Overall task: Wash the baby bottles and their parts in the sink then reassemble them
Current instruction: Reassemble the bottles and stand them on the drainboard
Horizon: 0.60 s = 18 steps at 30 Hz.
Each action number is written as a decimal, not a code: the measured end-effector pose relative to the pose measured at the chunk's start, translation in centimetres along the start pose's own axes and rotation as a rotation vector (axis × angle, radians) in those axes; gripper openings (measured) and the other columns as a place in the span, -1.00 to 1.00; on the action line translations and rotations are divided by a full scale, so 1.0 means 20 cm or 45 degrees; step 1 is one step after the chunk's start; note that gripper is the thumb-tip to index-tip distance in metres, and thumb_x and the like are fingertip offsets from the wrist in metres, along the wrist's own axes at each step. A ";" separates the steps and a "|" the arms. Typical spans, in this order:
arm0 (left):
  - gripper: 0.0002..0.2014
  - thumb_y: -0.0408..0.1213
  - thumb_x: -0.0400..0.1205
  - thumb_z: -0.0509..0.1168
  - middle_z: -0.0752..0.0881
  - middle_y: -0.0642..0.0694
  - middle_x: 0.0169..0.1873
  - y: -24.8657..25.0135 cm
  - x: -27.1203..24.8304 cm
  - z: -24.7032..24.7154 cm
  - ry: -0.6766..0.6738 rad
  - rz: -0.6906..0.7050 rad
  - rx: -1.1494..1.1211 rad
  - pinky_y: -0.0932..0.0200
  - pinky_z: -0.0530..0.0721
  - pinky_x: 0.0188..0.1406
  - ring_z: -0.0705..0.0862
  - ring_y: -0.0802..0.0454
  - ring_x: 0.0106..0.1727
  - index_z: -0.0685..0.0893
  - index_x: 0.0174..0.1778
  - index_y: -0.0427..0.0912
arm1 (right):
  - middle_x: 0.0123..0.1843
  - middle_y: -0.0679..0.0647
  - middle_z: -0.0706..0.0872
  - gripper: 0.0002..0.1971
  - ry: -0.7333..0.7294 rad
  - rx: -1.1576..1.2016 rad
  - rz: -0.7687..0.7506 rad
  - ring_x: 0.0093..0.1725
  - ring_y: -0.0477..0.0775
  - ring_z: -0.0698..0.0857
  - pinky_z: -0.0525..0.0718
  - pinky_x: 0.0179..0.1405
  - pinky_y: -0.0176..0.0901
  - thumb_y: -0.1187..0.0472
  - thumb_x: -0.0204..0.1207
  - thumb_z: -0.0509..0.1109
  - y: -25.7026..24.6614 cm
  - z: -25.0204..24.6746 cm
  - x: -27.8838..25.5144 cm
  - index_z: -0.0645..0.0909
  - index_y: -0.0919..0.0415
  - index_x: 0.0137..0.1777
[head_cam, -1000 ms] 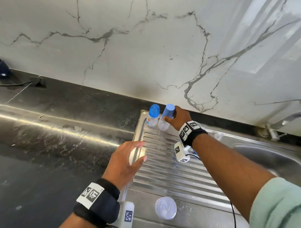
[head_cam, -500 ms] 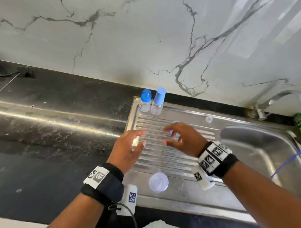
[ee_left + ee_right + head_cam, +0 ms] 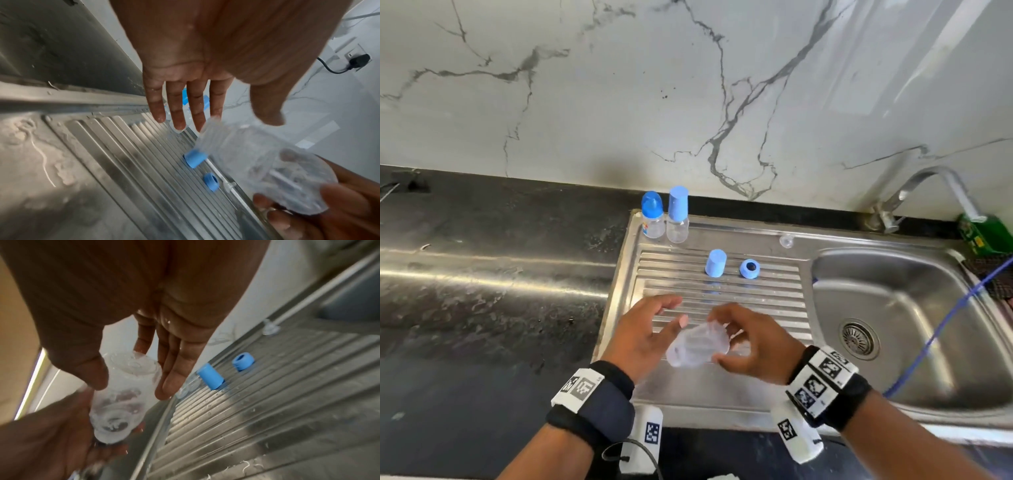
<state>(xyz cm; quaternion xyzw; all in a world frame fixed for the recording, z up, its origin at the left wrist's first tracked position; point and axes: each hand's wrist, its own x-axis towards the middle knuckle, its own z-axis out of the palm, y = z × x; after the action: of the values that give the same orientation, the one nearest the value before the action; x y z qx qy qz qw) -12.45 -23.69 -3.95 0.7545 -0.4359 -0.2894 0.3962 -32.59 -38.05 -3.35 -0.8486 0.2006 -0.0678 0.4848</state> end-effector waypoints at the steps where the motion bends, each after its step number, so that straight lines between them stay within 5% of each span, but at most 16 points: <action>1: -0.41 0.36 0.49 0.38 0.68 0.27 0.23 0.01 -0.01 0.02 -0.025 -0.033 -0.045 0.23 0.62 0.24 0.59 0.36 0.27 0.63 0.38 0.17 | 0.11 -0.09 0.71 -0.45 0.084 0.142 0.052 -0.05 0.02 0.77 0.80 0.05 -0.10 0.20 0.36 0.68 0.01 -0.04 -0.03 0.55 -0.05 0.30; 4: -0.25 0.51 0.28 0.43 0.73 0.22 0.20 0.10 -0.01 0.11 -0.118 -0.117 -0.320 0.00 0.77 0.17 0.70 0.22 0.24 0.61 0.35 0.26 | 0.14 0.02 0.78 -0.46 0.236 0.418 0.153 0.05 0.25 0.77 0.79 0.09 0.01 0.31 0.37 0.68 0.05 -0.12 -0.13 0.50 0.07 0.25; 7: -0.35 0.25 0.31 0.59 0.79 0.13 0.15 0.22 -0.01 0.22 -0.223 -0.074 -0.476 0.04 0.79 0.09 0.80 0.10 0.09 0.63 0.32 0.23 | 0.14 -0.05 0.80 -0.46 0.267 0.407 0.198 0.09 0.02 0.76 0.78 0.03 0.03 0.34 0.37 0.69 0.11 -0.16 -0.25 0.48 0.12 0.22; 12: -0.40 -0.06 0.40 0.66 0.67 0.27 0.18 0.33 0.01 0.40 -0.295 0.222 0.009 0.32 0.69 0.13 0.67 0.30 0.15 0.60 0.34 0.22 | 0.21 -0.22 0.72 -0.35 0.247 0.021 0.321 0.14 -0.16 0.73 0.76 0.00 -0.16 -0.11 0.36 0.63 0.30 -0.26 -0.44 0.42 -0.26 0.41; 18: -0.42 -0.09 0.41 0.62 0.59 0.25 0.21 0.28 0.02 0.63 -0.479 0.293 0.367 0.20 0.63 0.27 0.61 0.26 0.14 0.55 0.30 0.24 | 0.09 -0.23 0.74 -0.48 0.378 -0.114 0.439 -0.07 -0.22 0.73 0.66 -0.01 -0.31 0.08 0.51 0.58 0.45 -0.43 -0.60 0.46 -0.25 0.38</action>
<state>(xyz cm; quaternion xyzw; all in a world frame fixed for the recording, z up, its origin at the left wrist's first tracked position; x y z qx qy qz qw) -24.57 -30.09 -5.66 0.6816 -0.6215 -0.3125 0.2271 -48.61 -44.17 -5.61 -0.8032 0.4144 -0.0992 0.4163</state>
